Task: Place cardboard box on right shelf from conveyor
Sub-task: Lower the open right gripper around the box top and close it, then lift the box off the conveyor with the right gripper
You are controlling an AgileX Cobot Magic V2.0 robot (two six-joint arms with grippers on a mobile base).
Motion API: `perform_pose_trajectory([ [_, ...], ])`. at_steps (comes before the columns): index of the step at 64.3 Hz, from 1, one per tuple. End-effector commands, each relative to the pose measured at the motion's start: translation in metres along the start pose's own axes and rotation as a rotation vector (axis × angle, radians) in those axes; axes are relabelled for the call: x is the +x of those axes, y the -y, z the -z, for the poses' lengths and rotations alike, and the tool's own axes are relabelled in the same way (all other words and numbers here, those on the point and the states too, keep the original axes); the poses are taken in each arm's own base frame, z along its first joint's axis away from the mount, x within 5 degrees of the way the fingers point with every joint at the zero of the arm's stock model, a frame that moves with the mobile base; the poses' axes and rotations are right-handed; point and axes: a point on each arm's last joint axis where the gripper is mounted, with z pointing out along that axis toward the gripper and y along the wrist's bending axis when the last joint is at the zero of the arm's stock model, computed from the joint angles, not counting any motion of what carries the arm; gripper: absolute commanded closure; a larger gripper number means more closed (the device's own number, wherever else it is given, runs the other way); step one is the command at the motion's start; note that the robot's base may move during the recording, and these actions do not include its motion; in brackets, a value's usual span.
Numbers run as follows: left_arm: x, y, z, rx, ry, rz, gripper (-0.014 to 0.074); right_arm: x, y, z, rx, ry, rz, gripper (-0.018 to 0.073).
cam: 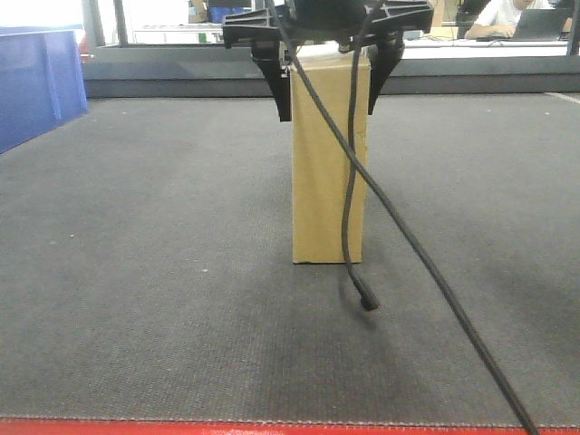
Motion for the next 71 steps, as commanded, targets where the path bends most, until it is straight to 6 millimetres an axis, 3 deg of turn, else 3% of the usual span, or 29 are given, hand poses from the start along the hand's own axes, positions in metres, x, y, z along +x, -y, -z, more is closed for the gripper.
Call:
perform_pose_trajectory([
  [1,-0.009,0.0,0.001,0.001,0.098,0.01,0.0715,-0.019,0.017,0.051,-0.065,0.148,-0.033,0.0395],
  [18,-0.009,0.0,0.001,0.001,0.098,0.01,0.0715,-0.024,0.058,0.085,-0.114,0.282,0.058,0.0398],
  [31,-0.009,0.0,0.001,0.001,0.098,0.01,0.0715,-0.001,0.113,0.101,-0.111,0.384,0.096,0.0398],
  [42,-0.009,0.0,0.001,0.001,0.098,0.01,0.0715,0.037,0.171,0.113,-0.059,0.431,0.06,0.0398],
  [51,-0.009,0.0,0.001,0.001,0.098,0.01,0.0715,0.08,0.202,0.132,-0.041,0.481,0.044,0.0398],
  [71,-0.009,0.0,0.001,0.001,0.098,0.01,0.0715,0.172,0.233,0.167,-0.083,0.629,0.017,0.0398],
])
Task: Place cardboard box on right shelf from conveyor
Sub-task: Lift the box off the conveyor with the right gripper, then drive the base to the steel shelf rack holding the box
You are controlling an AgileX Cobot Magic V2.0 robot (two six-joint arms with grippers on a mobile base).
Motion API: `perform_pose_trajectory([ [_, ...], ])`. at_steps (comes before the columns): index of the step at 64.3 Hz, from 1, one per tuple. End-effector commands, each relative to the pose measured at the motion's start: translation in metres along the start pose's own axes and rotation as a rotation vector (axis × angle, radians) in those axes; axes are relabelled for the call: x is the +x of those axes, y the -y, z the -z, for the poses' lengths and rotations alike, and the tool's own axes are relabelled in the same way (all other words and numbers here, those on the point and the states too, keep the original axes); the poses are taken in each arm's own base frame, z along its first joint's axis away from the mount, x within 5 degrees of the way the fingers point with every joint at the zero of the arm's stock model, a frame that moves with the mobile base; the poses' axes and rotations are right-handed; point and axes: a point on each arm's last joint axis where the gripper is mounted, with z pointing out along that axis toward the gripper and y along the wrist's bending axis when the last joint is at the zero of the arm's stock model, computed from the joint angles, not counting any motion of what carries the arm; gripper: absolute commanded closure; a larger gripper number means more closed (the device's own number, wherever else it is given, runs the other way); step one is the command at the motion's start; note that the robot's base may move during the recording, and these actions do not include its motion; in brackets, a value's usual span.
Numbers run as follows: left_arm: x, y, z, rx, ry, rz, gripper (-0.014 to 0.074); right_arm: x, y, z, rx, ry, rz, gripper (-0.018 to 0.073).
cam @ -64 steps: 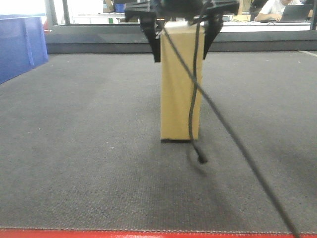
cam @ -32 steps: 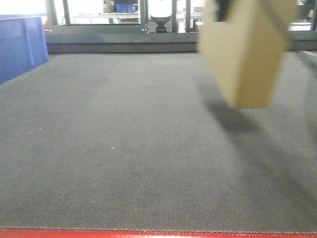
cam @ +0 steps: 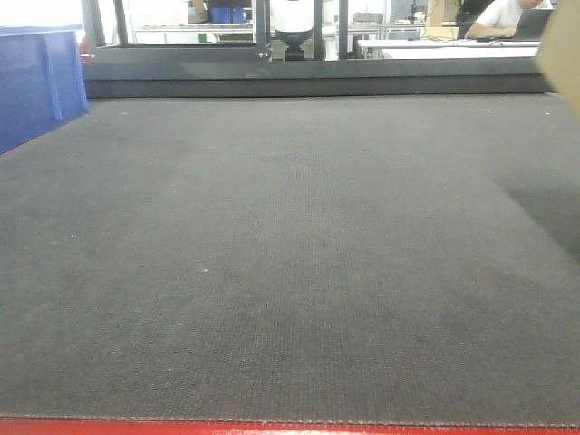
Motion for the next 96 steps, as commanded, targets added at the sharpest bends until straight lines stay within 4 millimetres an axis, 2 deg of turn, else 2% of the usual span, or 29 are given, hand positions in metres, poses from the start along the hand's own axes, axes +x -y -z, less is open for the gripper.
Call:
perform_pose_trajectory([
  [1,-0.009,0.0,0.001,0.001,0.098,0.01,0.0715,-0.001,0.005,0.03,-0.044,0.193,0.004,0.0398],
  [16,-0.009,0.0,0.001,0.001,0.098,0.01,0.0715,0.026,0.022,0.093,-0.089,0.42,-0.038,0.0398],
  [28,-0.009,0.0,0.001,0.001,0.098,0.01,0.0715,0.038,0.03,0.121,-0.114,0.538,-0.059,0.0398],
  [35,-0.009,0.0,0.001,0.001,0.098,0.01,0.0715,0.041,0.032,0.125,-0.118,0.558,-0.062,0.0398],
  [96,-0.009,0.0,0.001,0.001,0.098,0.01,0.0715,0.041,0.032,0.125,-0.117,0.557,-0.062,0.0398],
])
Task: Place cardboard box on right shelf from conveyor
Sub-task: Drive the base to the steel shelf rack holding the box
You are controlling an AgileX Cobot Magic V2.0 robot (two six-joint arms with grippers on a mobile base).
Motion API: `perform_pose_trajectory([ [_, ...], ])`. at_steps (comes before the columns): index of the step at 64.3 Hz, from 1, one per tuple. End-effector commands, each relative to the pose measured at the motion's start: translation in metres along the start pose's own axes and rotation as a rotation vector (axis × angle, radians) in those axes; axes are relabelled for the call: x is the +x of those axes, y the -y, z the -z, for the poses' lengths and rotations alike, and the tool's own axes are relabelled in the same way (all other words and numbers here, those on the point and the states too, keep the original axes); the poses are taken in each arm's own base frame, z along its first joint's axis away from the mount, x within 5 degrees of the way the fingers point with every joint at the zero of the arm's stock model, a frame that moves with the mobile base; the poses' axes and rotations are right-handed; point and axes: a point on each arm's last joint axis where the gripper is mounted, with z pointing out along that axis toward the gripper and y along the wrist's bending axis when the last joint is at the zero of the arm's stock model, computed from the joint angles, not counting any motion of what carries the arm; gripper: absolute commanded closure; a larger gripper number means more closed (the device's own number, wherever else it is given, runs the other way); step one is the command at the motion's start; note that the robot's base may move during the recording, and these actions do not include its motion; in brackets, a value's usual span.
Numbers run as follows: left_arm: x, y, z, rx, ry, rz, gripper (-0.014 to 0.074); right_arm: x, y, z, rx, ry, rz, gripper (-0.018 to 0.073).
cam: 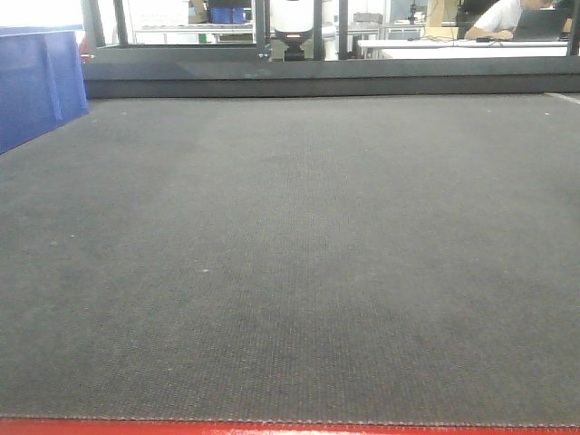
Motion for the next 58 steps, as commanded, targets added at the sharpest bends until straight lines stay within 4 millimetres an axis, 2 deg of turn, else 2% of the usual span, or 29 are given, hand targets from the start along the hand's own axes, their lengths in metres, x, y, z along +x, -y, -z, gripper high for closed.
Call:
perform_pose_trajectory([
  [1,-0.0092,0.0,0.0015,0.001,0.098,0.01,0.0715,-0.0158,-0.0037,0.0029,-0.026,0.112,0.022,0.0398],
  [58,-0.0092,0.0,0.0015,0.001,0.098,0.01,0.0715,-0.0158,-0.0037,0.0029,-0.026,0.112,0.022,0.0398],
])
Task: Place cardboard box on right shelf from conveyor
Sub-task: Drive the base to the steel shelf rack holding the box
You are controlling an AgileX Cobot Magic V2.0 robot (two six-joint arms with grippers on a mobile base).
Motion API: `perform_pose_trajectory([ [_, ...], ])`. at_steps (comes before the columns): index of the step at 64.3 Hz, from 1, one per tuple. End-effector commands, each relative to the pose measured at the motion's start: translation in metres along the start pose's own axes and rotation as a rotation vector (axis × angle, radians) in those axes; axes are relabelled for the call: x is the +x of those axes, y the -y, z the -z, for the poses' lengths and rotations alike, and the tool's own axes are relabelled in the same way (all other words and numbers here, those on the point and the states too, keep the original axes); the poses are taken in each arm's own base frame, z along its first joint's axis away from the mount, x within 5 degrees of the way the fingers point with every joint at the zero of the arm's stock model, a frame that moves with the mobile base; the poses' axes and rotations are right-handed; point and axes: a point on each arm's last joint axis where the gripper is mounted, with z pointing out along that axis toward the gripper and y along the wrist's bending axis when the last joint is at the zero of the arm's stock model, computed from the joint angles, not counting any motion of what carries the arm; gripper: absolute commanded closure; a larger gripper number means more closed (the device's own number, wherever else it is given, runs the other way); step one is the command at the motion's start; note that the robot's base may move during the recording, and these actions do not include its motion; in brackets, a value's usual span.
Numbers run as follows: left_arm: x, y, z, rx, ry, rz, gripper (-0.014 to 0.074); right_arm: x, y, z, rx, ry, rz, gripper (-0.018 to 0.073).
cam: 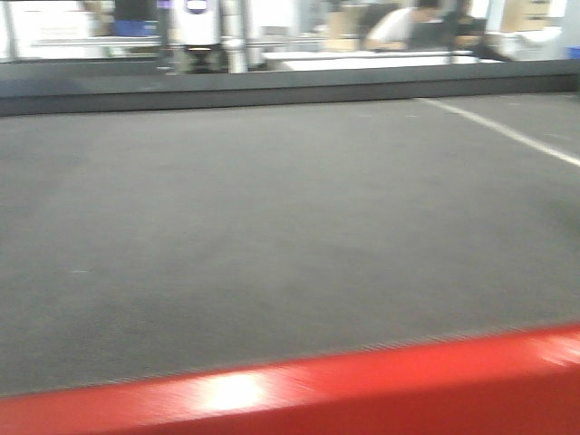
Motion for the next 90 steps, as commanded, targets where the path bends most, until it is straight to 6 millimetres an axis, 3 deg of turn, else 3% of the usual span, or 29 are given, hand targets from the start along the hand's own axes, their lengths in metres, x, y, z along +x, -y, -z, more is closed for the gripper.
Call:
perform_pose_trajectory([
  [1,-0.0092,0.0,0.0015,0.001,0.098,0.01,0.0715,-0.0159,-0.0037,0.0029,-0.026,0.112,0.02,0.0398],
  [90,-0.0092,0.0,0.0015,0.001,0.098,0.01,0.0715,-0.0158,-0.0037,0.0029,-0.025,0.111,0.02,0.0398],
])
